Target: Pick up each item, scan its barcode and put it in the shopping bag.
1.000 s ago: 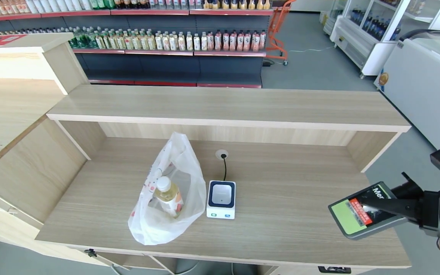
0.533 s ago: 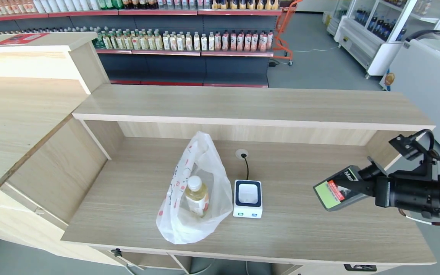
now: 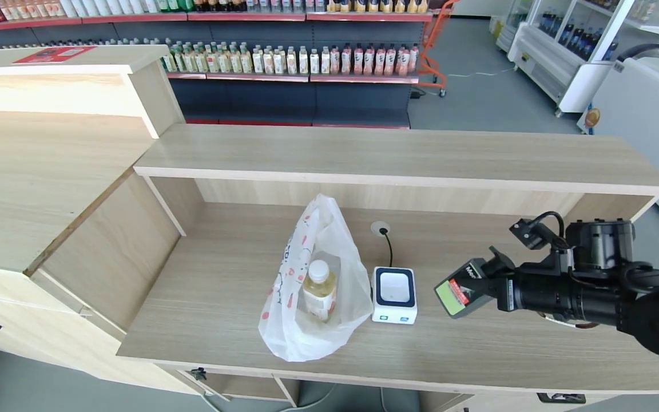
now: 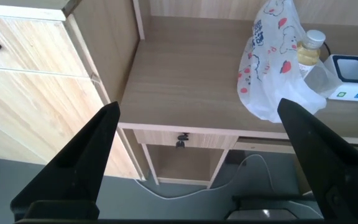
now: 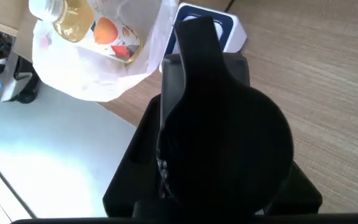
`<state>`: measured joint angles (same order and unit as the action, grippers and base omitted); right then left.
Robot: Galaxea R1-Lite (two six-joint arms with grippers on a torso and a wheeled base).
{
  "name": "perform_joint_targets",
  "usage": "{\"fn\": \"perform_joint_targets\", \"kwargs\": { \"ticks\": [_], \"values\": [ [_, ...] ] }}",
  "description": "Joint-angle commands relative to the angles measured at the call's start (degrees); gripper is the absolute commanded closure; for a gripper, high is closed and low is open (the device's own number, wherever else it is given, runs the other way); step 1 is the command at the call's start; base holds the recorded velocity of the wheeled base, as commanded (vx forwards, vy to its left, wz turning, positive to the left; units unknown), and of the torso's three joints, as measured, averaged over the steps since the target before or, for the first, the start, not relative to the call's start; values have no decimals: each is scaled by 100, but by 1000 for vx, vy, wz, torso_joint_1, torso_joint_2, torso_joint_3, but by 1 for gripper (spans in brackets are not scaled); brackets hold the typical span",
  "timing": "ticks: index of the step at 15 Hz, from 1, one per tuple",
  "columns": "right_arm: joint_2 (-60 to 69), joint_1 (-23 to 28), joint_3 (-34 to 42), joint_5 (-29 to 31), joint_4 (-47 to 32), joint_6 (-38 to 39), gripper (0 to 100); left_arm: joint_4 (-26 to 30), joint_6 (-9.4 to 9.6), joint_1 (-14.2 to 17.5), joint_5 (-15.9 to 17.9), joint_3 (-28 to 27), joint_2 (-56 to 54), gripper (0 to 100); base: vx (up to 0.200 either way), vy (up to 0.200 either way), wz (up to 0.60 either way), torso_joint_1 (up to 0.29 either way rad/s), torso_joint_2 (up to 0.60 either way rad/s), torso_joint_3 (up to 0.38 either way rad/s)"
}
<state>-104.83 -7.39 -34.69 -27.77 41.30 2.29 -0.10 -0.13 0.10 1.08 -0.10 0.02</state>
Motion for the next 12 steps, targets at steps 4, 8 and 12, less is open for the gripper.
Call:
{"fn": "perform_joint_targets", "kwargs": {
  "ticks": [4, 8, 12],
  "values": [
    [-1075, -105, -283, 132, 633, -176, 100, 1, -4, -10, -3, 1, -2, 0, 0, 0, 0, 0, 0, 0],
    [-1409, -421, -626, 123, 651, -53, 100, 1, -4, -10, -12, 1, -2, 0, 0, 0, 0, 0, 0, 0],
    [-1831, -588, -1241, 219, 651, 87, 100, 1, -4, -10, -12, 1, -2, 0, 0, 0, 0, 0, 0, 0]
  ]
}}
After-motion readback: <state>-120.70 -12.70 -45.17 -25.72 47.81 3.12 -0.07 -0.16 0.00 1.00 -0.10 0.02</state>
